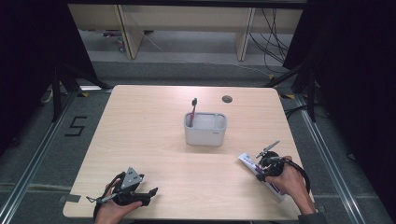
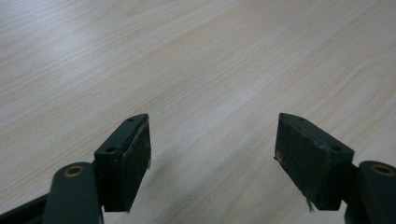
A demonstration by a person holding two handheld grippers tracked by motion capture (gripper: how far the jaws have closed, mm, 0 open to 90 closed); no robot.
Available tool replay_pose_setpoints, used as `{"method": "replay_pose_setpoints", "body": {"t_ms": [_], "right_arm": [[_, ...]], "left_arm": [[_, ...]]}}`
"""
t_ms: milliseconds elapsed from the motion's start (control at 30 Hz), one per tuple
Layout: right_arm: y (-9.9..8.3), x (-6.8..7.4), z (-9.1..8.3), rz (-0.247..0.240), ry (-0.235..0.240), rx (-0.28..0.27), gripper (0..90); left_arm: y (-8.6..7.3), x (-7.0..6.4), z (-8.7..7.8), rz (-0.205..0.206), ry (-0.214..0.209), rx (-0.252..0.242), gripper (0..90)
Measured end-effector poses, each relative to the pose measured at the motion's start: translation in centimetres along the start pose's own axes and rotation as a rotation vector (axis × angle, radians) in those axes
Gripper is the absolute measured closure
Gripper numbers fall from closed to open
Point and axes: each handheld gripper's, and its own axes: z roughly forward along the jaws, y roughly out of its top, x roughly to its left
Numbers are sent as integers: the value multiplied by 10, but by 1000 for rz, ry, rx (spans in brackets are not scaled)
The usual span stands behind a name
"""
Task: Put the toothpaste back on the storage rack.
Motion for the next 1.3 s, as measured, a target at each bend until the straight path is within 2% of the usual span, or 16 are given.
{"method": "replay_pose_setpoints", "body": {"t_ms": [133,200,267,300,433,533,600,733,900,967,1000,1167,1200,1233,1267,1300], "right_arm": [[0,-1,0,-14,5,2,735],[1,0,-1,9,19,18,739],[3,-2,1,-62,1,7,744],[4,0,0,-53,3,27,746],[7,0,1,-109,-5,47,752],[9,1,0,-106,-12,68,754],[9,1,0,-127,-5,71,754],[10,2,0,-117,-2,81,755],[10,1,0,-143,-8,79,759],[8,1,-1,-137,-4,78,760],[8,0,-2,-152,-9,71,760],[6,-4,-17,-122,-17,6,762],[6,-6,-21,-133,-22,-11,762],[6,-5,-25,-101,-20,-14,762],[6,-6,-28,-101,-33,-37,762],[7,-8,-31,-125,-47,-65,763]], "left_arm": [[0,0,0,3,-3,3,265],[0,0,1,4,-3,4,265],[0,0,1,5,-4,4,265],[0,0,1,5,-4,0,265],[0,1,0,10,-3,11,265],[0,1,0,11,-3,12,265],[0,1,0,11,-3,12,265],[0,1,0,10,-1,10,265],[0,1,0,9,-1,11,265],[0,1,0,2,7,1,267],[0,1,0,-5,6,-8,267],[0,1,1,-5,4,-10,266],[0,1,1,-6,5,-15,266],[0,1,0,-4,7,-10,266],[0,1,0,-3,11,-12,266],[0,2,0,1,8,-17,267]]}}
